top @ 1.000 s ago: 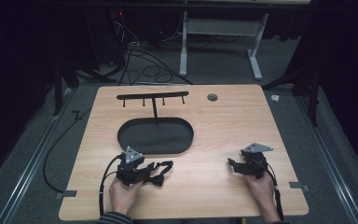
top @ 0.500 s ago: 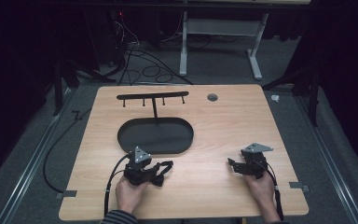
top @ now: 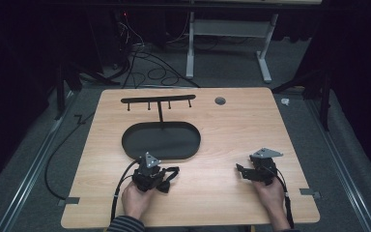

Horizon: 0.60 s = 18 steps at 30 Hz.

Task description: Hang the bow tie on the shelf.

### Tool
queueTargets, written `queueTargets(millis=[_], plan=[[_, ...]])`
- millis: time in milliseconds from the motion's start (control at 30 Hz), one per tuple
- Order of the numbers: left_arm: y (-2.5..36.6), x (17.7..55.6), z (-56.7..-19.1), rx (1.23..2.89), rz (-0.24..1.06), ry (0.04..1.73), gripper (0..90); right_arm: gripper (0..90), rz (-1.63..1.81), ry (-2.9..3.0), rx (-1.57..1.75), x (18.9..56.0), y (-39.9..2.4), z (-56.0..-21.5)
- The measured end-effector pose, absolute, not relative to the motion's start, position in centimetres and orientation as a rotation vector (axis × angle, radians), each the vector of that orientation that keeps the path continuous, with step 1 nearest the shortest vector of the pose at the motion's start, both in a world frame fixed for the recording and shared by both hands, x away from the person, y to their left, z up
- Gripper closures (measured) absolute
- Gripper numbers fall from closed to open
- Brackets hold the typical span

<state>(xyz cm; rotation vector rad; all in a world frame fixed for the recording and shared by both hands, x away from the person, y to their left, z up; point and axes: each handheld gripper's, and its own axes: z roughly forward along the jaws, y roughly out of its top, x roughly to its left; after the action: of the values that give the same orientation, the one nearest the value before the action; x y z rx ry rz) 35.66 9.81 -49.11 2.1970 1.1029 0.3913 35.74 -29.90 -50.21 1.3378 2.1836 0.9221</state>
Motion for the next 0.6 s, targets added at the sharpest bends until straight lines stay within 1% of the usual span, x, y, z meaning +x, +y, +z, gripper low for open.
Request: queueTargets(millis=[133,600], plan=[[9.69,35.63,-49.12,2.209,0.404,1.094,81.0,31.4,0.922,2.184,1.338,35.75,-29.9,-50.21],[9.96,35.36,-48.59,2.188,0.396,1.073,86.5,31.5,0.927,2.182,1.341,35.74,-29.91,-50.21]])
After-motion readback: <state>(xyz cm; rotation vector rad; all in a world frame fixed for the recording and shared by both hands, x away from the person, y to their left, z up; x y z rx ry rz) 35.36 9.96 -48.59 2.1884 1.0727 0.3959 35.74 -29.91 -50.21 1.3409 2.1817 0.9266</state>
